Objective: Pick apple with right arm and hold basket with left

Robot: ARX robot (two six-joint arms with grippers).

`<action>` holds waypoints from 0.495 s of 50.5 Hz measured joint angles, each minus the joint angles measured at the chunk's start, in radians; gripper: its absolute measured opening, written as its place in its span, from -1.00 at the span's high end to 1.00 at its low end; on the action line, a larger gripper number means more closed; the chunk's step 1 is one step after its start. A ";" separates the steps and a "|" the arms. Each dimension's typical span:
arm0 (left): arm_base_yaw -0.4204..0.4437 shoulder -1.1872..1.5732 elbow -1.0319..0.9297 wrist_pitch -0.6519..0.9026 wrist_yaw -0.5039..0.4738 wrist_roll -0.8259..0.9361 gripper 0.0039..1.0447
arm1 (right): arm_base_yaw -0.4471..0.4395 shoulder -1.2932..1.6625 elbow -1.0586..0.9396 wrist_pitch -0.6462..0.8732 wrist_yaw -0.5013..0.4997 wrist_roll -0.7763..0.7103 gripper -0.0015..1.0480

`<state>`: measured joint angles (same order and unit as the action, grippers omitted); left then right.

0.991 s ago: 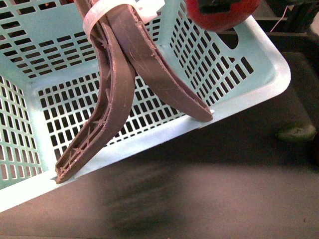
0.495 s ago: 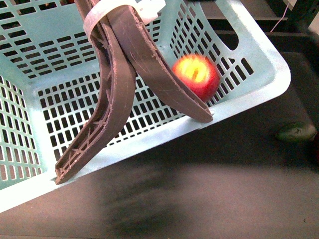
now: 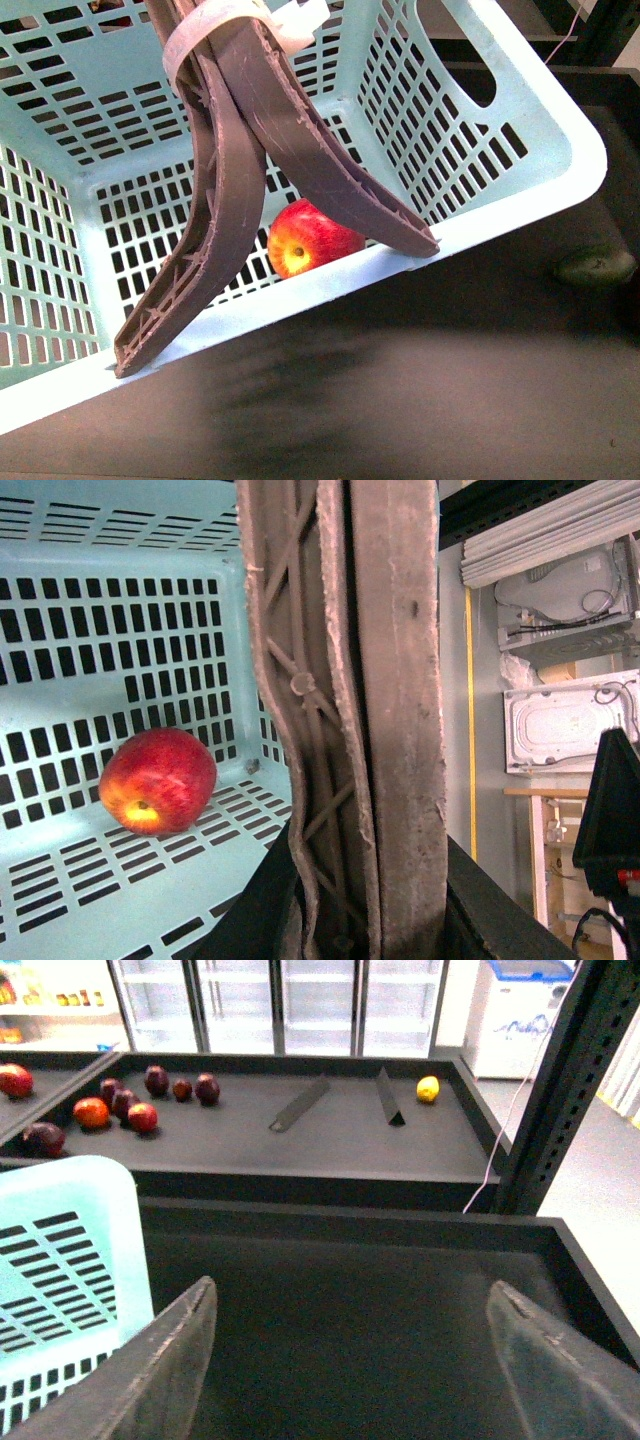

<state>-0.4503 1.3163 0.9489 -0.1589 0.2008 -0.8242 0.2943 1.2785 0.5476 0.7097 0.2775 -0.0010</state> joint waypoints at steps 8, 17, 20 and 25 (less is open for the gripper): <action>0.001 0.000 0.000 0.000 -0.011 0.000 0.63 | -0.066 -0.116 -0.162 0.065 -0.057 0.000 0.08; 0.001 0.000 0.000 0.000 -0.013 0.001 0.63 | -0.117 -0.207 -0.269 0.070 -0.100 0.001 0.59; 0.001 0.000 0.000 0.000 -0.012 0.001 0.63 | -0.130 -0.237 -0.298 0.069 -0.119 0.001 0.76; 0.001 0.000 0.000 0.000 -0.010 0.000 0.63 | -0.148 -0.286 -0.335 0.063 -0.141 -0.002 0.96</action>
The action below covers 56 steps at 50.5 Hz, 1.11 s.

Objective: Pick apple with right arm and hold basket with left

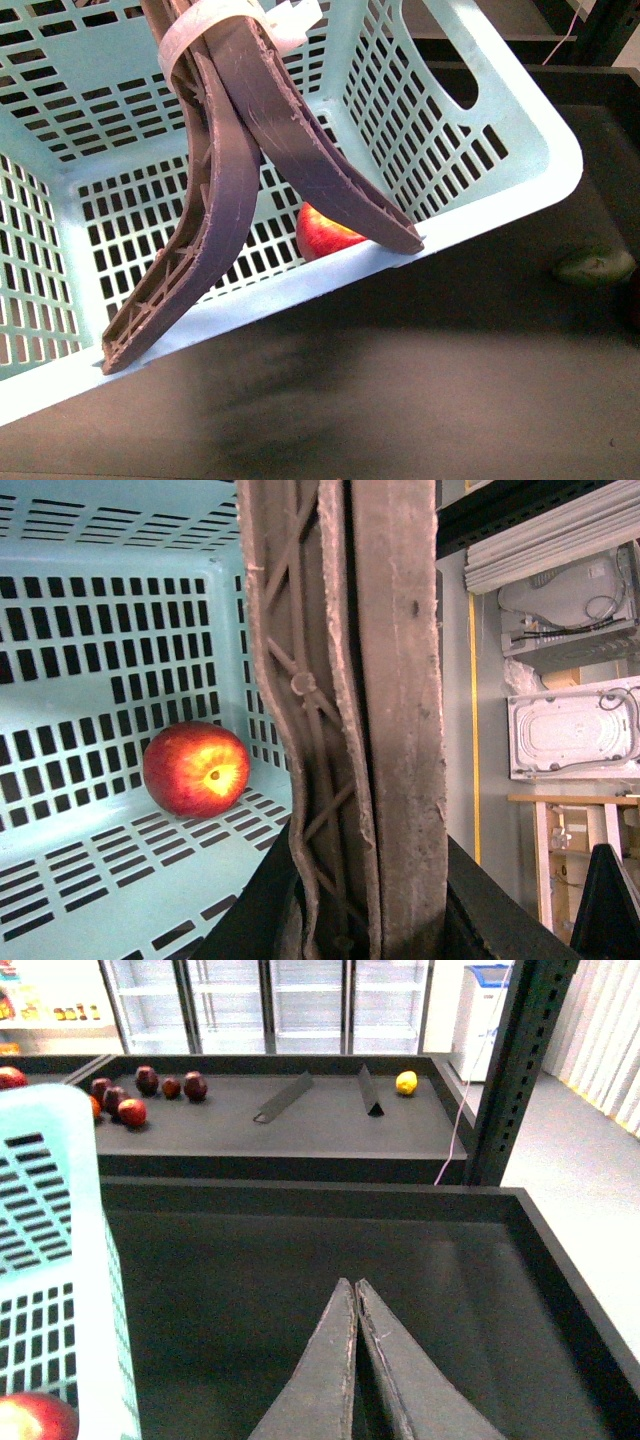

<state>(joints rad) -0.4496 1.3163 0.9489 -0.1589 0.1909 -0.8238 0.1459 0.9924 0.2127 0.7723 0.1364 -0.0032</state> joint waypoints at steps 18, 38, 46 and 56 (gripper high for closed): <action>0.000 0.000 0.000 0.000 0.000 0.000 0.63 | -0.066 -0.175 -0.105 -0.075 -0.063 0.003 0.96; 0.001 0.000 0.000 0.000 0.003 -0.001 0.63 | -0.143 -0.385 -0.194 -0.183 -0.135 0.003 0.96; 0.001 0.000 0.000 0.000 -0.004 0.000 0.63 | -0.143 -0.480 -0.194 -0.267 -0.137 0.003 0.96; 0.001 0.000 0.000 0.000 0.000 -0.001 0.63 | -0.143 -0.572 -0.194 -0.355 -0.137 0.003 0.96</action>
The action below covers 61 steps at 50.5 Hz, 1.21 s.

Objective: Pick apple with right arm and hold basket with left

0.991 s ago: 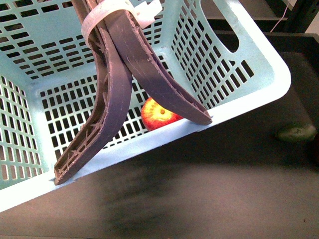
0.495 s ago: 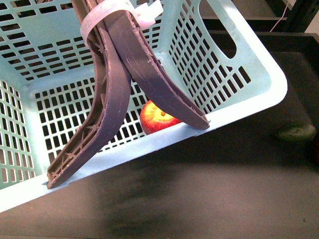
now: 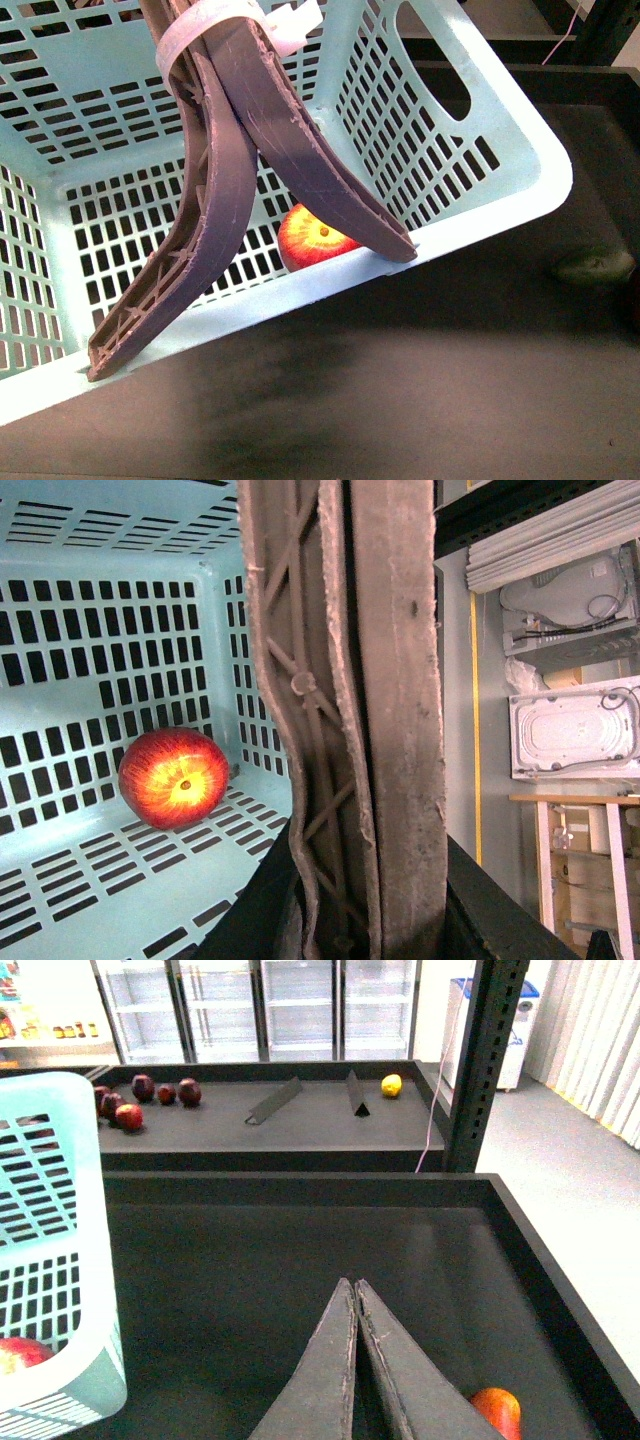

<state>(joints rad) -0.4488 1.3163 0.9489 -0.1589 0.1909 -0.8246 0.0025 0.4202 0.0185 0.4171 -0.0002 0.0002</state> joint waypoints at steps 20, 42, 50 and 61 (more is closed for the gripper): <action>0.000 0.000 0.000 0.000 0.000 0.001 0.63 | 0.000 -0.164 0.000 -0.161 0.000 0.000 0.96; 0.000 0.000 0.000 0.000 0.000 0.001 0.63 | 0.000 -0.329 0.000 -0.356 -0.002 0.000 0.96; 0.000 0.000 0.000 0.000 -0.002 0.001 0.63 | -0.001 -0.411 0.000 -0.413 0.002 0.000 0.96; -0.001 0.000 0.000 0.000 0.000 0.000 0.63 | -0.001 -0.414 0.000 -0.415 0.002 0.000 0.65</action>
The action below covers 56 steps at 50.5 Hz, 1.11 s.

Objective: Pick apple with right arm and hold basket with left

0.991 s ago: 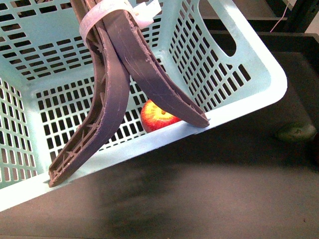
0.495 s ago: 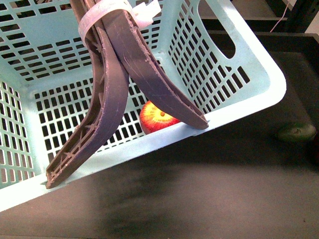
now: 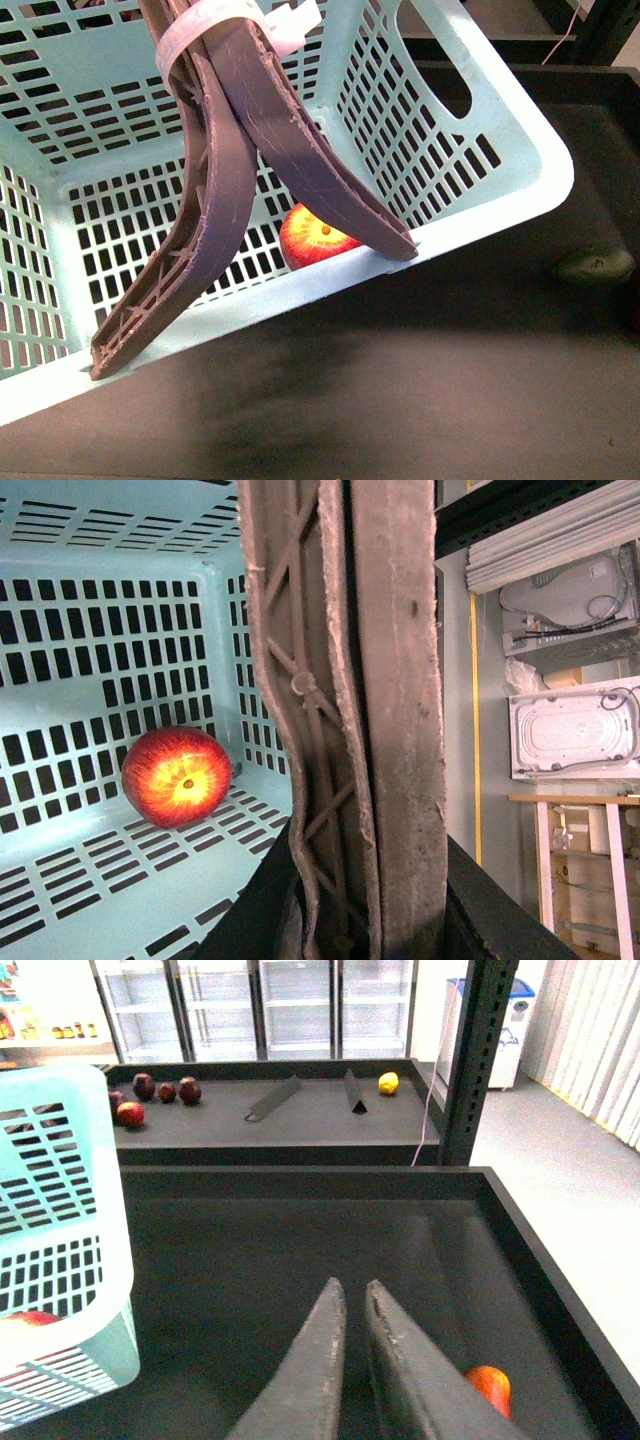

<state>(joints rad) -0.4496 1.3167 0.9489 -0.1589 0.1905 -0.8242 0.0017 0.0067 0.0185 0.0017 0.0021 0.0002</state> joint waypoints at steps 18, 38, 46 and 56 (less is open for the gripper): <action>0.000 0.000 0.000 0.000 0.000 0.001 0.63 | 0.000 0.000 0.000 0.000 0.000 0.000 -0.41; 0.000 0.000 0.000 0.000 0.000 0.001 0.63 | 0.000 0.000 0.000 0.000 0.000 0.000 -0.83; -0.019 0.006 0.036 -0.100 -0.175 -0.076 0.63 | 0.000 0.000 0.000 0.000 -0.001 0.000 -0.83; 0.022 0.014 0.042 -0.143 -0.366 -0.316 0.63 | 0.000 -0.001 0.000 0.000 -0.002 0.000 -0.83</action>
<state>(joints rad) -0.4278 1.3308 0.9909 -0.3019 -0.1753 -1.1400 0.0017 0.0055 0.0185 0.0013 0.0006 0.0002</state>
